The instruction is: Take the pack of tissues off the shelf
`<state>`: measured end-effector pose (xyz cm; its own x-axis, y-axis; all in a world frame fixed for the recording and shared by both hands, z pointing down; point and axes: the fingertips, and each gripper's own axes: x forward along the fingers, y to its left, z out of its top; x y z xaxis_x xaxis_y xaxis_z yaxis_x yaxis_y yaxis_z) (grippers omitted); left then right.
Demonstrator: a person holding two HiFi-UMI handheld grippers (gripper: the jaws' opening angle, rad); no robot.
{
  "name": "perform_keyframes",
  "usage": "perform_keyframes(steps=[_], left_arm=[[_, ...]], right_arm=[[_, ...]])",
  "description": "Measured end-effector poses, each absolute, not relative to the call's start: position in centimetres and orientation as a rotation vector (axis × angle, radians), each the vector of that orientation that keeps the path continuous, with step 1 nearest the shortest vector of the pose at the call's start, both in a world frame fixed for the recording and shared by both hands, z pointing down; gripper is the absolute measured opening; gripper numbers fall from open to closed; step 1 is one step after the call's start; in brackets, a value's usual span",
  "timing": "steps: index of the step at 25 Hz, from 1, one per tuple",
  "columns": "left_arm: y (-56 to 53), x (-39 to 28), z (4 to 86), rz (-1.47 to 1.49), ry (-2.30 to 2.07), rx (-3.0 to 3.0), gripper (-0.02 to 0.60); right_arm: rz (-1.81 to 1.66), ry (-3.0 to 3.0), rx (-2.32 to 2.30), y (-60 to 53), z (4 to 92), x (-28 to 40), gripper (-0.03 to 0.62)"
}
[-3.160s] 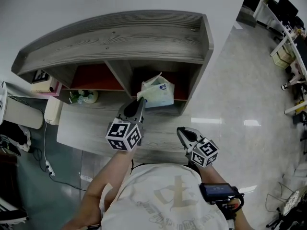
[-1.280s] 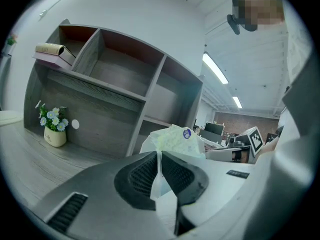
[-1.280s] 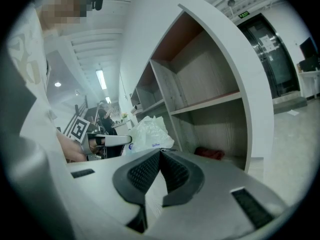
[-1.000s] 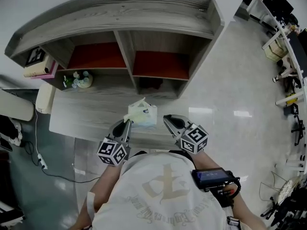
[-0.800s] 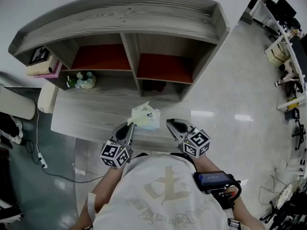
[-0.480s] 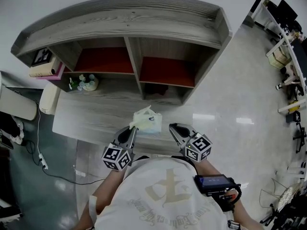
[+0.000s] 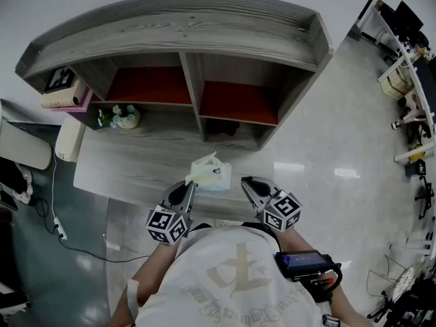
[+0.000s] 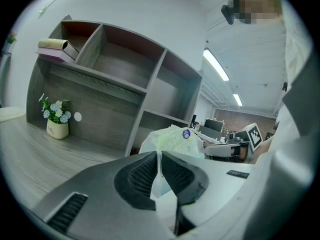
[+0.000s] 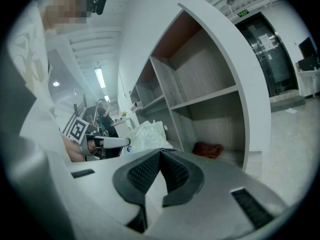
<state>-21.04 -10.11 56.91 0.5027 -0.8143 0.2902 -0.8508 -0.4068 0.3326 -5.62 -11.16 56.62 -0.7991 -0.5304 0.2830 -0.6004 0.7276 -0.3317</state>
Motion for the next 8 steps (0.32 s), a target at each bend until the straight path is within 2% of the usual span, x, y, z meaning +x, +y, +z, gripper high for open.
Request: perform_keyframes(steps=[8], left_arm=[[-9.92, -21.27, 57.23, 0.118, -1.371, 2.308, 0.037]], right_arm=[[0.620, -2.757, 0.904, -10.97, 56.86, -5.99, 0.004]])
